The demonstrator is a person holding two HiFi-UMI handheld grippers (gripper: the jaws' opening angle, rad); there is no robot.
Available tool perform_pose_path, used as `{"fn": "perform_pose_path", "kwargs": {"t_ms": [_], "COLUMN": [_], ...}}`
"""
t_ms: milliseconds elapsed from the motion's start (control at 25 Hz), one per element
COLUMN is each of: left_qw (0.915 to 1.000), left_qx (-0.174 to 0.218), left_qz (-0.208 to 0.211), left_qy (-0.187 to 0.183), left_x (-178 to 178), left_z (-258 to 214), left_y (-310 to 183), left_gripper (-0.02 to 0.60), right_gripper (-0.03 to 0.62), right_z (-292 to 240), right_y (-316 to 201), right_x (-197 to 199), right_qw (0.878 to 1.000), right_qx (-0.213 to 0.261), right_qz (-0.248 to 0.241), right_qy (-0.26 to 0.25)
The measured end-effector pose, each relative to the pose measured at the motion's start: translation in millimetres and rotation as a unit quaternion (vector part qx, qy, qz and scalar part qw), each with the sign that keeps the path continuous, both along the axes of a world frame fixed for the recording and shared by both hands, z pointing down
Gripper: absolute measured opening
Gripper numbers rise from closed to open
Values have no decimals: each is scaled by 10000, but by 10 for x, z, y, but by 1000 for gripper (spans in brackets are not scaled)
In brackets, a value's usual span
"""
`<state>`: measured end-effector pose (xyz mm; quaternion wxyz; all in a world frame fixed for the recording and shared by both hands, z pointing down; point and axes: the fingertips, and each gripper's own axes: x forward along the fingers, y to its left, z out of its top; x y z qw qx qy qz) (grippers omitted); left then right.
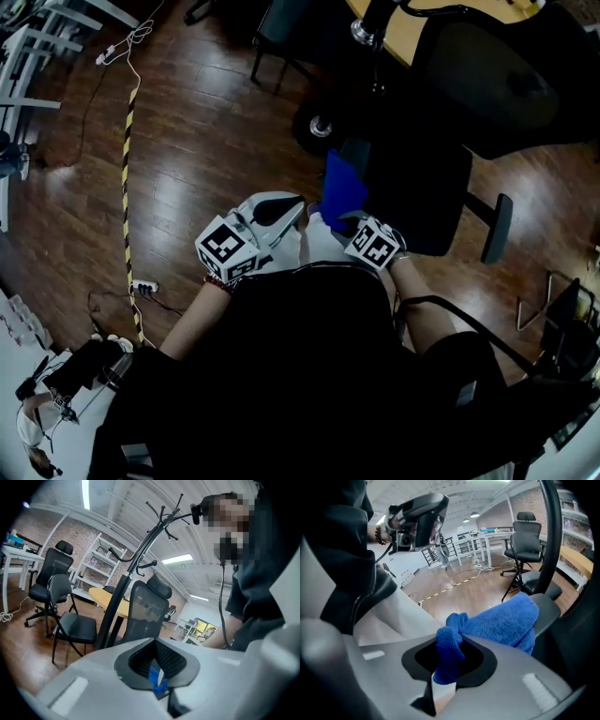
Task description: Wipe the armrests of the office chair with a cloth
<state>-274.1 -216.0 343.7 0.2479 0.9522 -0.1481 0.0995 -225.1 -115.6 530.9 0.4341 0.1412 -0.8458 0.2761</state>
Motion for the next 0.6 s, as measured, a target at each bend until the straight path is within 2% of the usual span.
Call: {"fn": "perform_pose_path", "kwargs": {"t_ms": [160, 240, 320, 400, 480, 600], "left_qw": [9999, 9998, 9996, 9987, 9969, 9937], "left_qx": [53, 41, 38, 13, -38, 61], "left_qz": [143, 179, 272, 464, 690, 1008], "left_qy": [-25, 36, 108, 224, 384, 479], "left_x": [-96, -169, -212, -182, -79, 20], "left_z": [-56, -85, -150, -227, -269, -248], "left_y": [118, 148, 192, 279, 338, 260], "left_gripper": [6, 6, 6, 6, 6, 6], "right_gripper": [71, 71, 71, 71, 71, 71], "right_z": [-17, -17, -146, -394, -700, -1135], "right_y": [252, 318, 226, 107, 8, -42], "right_x": [-92, -86, -83, 42, 389, 971], "right_qw": [9982, 9988, 9994, 9904, 9646, 9042], "right_qx": [-555, -378, 111, 483, 875, 1657], "right_qz": [-226, -221, 285, 1284, 2465, 3913], "right_qy": [21, 222, 138, -148, -340, -426]}}
